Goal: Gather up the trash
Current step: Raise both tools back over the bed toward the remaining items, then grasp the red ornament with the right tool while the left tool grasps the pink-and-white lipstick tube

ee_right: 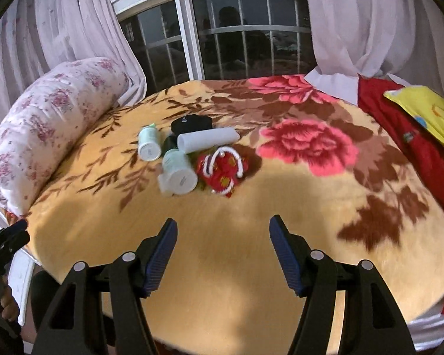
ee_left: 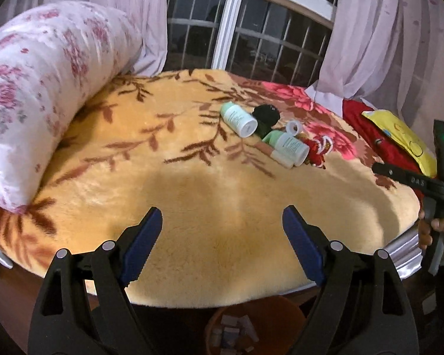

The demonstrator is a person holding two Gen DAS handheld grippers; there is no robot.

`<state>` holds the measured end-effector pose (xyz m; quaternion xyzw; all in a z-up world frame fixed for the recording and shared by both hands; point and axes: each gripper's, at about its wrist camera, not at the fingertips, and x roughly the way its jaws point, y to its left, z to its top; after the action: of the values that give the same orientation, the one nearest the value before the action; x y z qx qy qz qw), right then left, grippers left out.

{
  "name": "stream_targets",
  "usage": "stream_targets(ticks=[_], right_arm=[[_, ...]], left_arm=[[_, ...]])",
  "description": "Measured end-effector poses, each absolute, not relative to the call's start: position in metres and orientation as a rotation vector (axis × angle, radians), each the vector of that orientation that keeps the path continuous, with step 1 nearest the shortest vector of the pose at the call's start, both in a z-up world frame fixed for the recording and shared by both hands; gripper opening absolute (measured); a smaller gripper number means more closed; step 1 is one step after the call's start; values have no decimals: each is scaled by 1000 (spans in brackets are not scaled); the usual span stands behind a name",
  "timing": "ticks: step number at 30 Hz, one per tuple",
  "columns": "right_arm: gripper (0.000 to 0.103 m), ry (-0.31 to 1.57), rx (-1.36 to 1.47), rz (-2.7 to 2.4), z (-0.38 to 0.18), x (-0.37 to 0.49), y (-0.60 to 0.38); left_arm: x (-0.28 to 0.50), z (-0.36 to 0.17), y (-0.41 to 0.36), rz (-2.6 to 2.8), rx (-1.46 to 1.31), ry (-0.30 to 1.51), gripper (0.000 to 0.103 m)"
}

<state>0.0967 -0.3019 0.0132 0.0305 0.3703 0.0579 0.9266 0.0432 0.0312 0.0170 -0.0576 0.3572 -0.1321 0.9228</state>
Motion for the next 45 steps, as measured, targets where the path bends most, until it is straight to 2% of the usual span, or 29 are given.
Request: stream_targets(ticks=[23,24,25,26,29,38,45], right_arm=[[65,926,-119,216,-47,247,-268],[63,933,-94,237,-49,250,-270],[43,945,-47,271,-50,254,-274],[37,948,-14,277,-49,255,-278],[31,928,38,256,-45,246,-287],[31,759,19,110,-24,181,-323],[32,767,179,119,-40,186,-355]], left_arm=[[76,-8,15,-289,-145,811,81],[76,-9,14,-289,-146,814,81],[75,-9,14,-290,-146,815,81],[74,-10,13,-291,-144,817,81],[73,-12,10,-293,-142,826,81],[112,3,-28,-344,-204,852,81],[186,-12,-94,-179,-189,973,81]])
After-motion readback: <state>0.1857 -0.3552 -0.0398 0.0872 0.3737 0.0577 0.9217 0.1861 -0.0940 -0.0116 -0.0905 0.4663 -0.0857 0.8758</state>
